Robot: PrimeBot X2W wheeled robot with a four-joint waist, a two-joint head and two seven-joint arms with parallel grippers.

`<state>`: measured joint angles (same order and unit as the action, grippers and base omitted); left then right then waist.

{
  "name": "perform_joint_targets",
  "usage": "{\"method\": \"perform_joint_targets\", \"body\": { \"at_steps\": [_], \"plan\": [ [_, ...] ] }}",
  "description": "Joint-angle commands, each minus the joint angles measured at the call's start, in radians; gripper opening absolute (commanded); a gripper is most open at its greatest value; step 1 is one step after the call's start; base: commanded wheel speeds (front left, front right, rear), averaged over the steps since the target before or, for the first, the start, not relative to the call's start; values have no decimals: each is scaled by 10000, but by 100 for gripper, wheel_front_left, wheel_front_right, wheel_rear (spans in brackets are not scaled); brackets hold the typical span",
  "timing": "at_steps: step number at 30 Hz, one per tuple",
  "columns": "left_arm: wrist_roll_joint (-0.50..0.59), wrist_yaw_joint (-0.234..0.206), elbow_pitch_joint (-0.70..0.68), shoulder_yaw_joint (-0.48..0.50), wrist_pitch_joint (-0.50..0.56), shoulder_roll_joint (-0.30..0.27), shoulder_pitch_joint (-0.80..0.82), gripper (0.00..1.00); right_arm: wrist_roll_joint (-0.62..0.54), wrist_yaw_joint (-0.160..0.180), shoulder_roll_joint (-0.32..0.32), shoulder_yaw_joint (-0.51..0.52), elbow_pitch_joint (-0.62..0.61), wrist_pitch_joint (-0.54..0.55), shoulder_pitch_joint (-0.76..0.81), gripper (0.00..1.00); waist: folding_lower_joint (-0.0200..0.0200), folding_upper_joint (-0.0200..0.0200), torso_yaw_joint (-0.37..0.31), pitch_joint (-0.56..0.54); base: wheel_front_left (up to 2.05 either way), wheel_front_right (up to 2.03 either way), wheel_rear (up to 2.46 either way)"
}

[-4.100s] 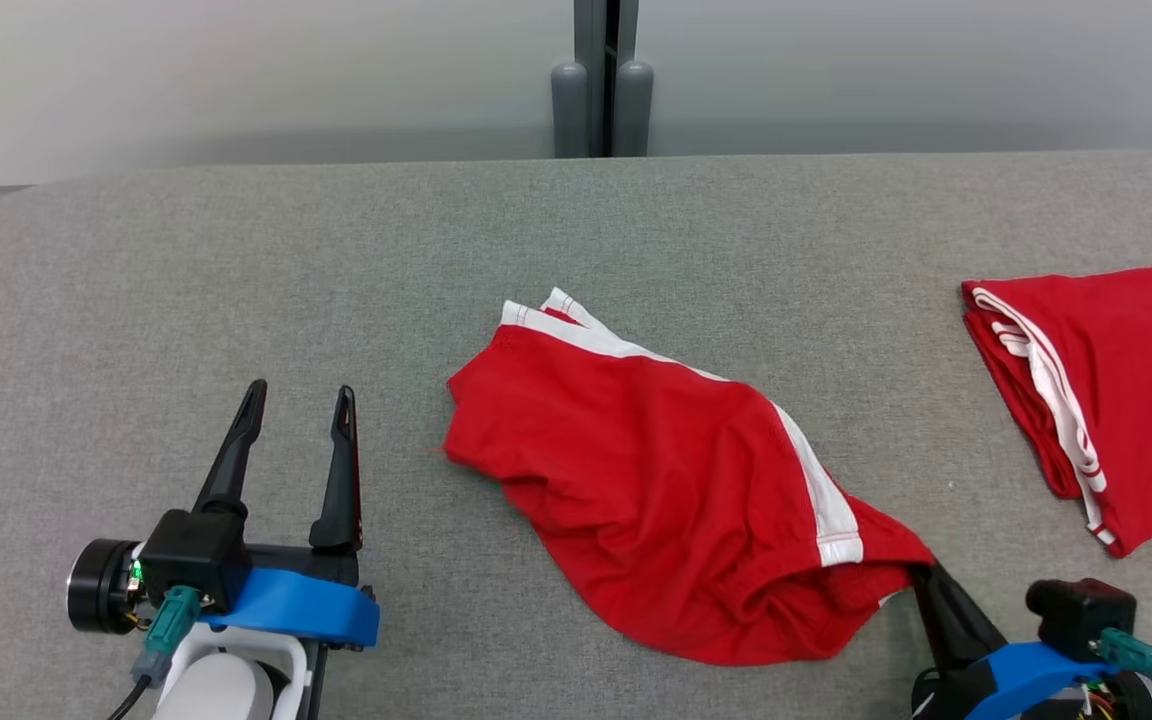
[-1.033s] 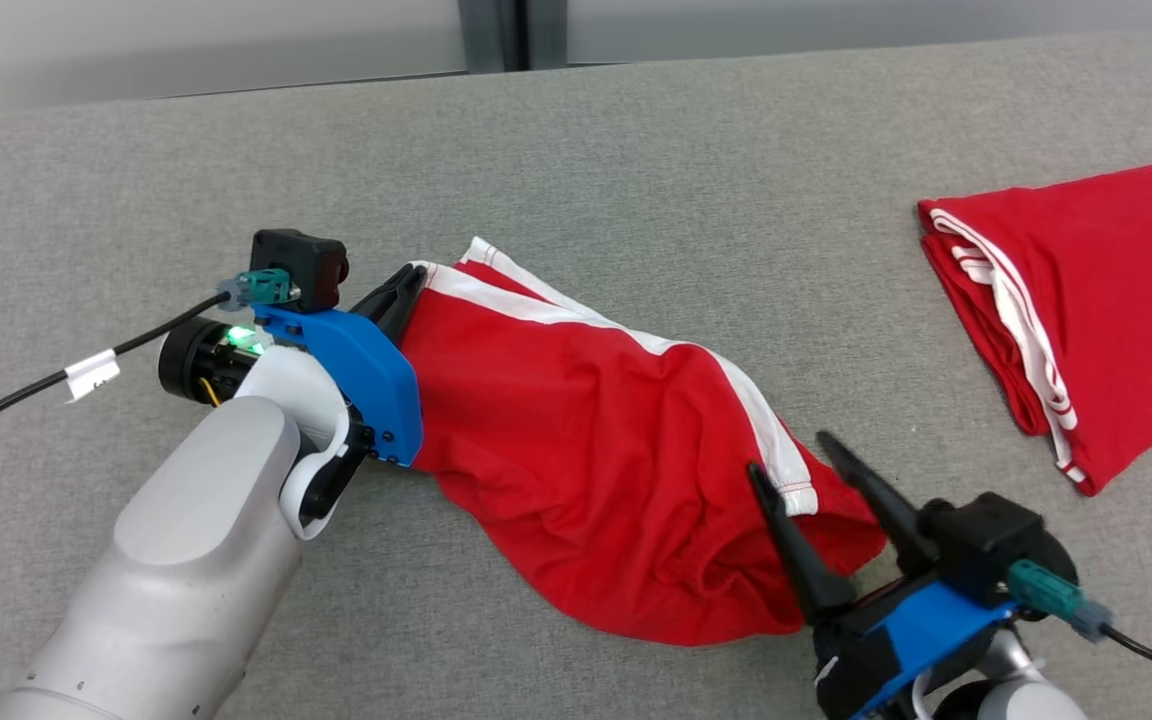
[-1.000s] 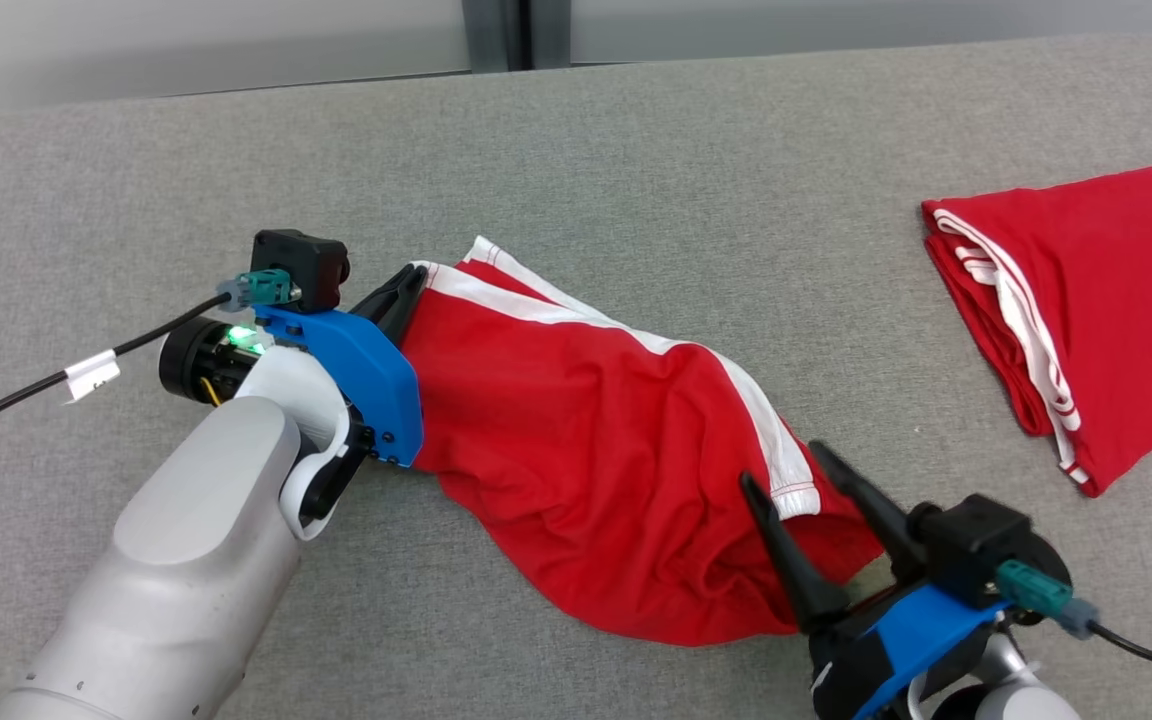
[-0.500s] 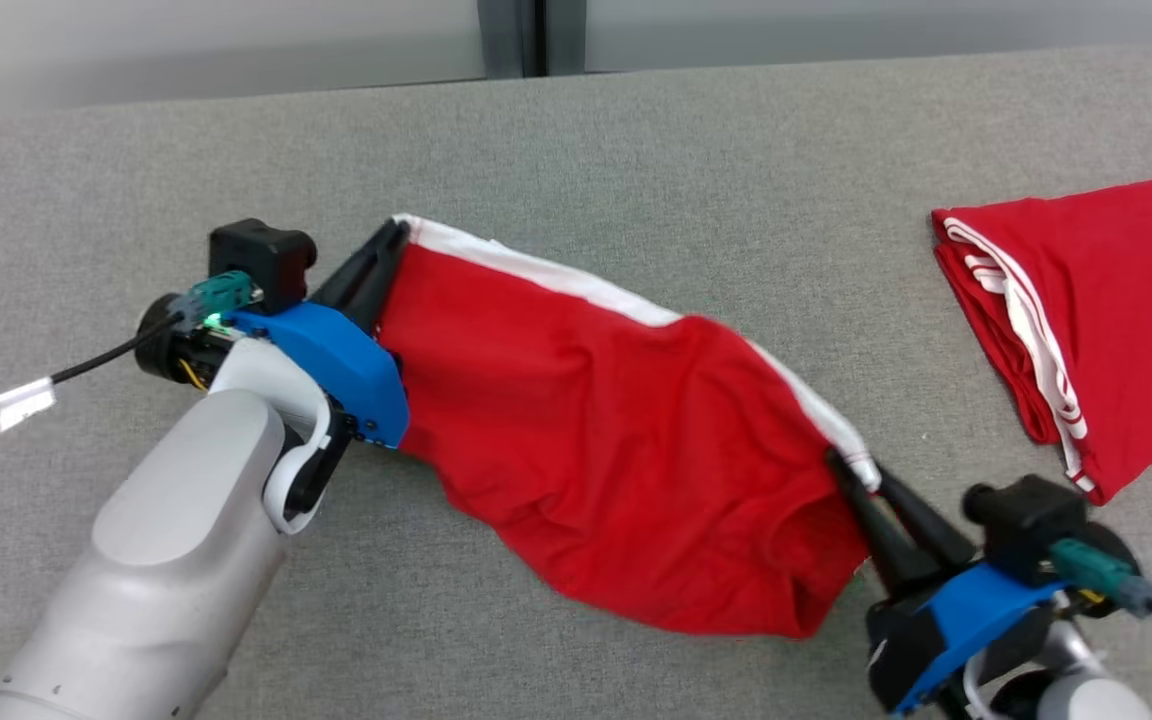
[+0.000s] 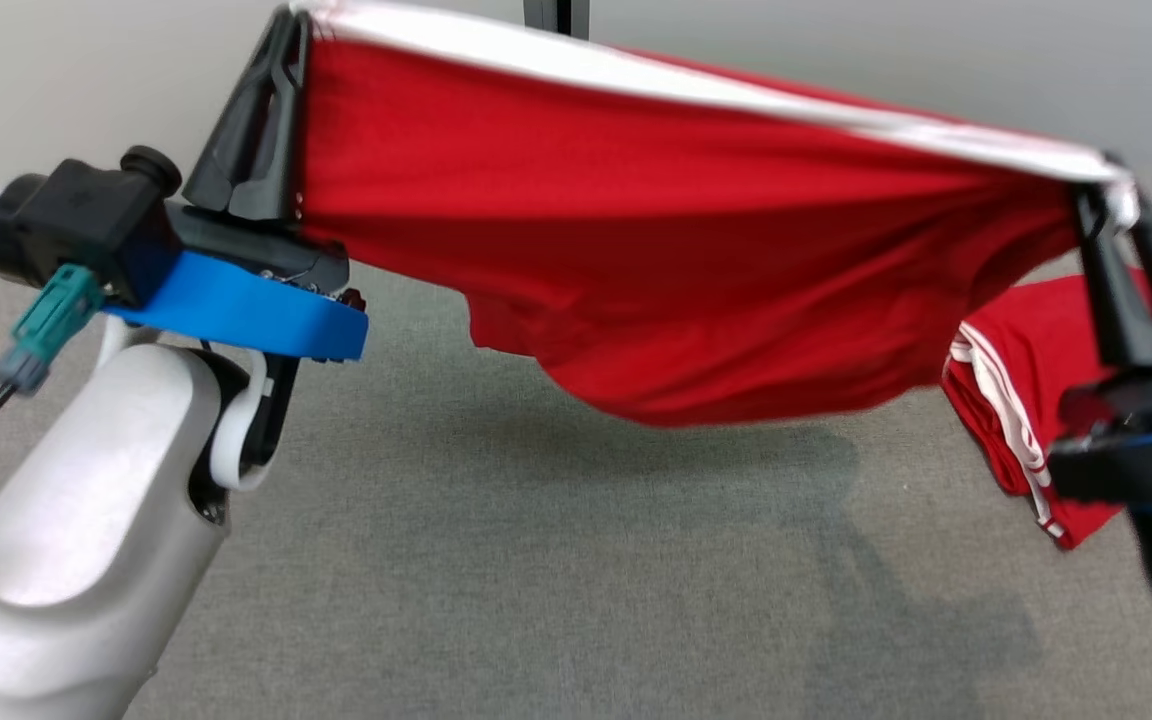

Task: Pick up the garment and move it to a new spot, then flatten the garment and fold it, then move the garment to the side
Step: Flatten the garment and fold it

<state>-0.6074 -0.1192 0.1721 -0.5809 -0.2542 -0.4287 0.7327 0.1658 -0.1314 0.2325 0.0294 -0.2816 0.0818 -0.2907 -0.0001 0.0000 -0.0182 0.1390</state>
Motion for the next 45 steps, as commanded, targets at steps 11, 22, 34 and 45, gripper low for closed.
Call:
{"method": "perform_joint_targets", "body": {
  "at_steps": [11,22,34,45],
  "plan": [
    [890,-1293,-2903,296,919,-689,528,0,671,8,646,18,160,392,-2742,0,1,0,5,-439,0,0,0],
    [607,-275,295,179,434,300,2486,0,1244,6,656,-1049,3228,-251,-5832,0,1,0,-115,1154,0,0,0],
    [1764,677,4539,1675,-112,1854,4103,0,1409,6,-1005,-2106,9078,-2738,-8654,0,1,0,-278,2493,0,0,0],
    [2311,1089,6531,3399,-118,3023,2038,0,2355,6,-1736,-3609,12610,-3476,-7428,0,1,0,-255,2965,0,0,0]
  ]
}}
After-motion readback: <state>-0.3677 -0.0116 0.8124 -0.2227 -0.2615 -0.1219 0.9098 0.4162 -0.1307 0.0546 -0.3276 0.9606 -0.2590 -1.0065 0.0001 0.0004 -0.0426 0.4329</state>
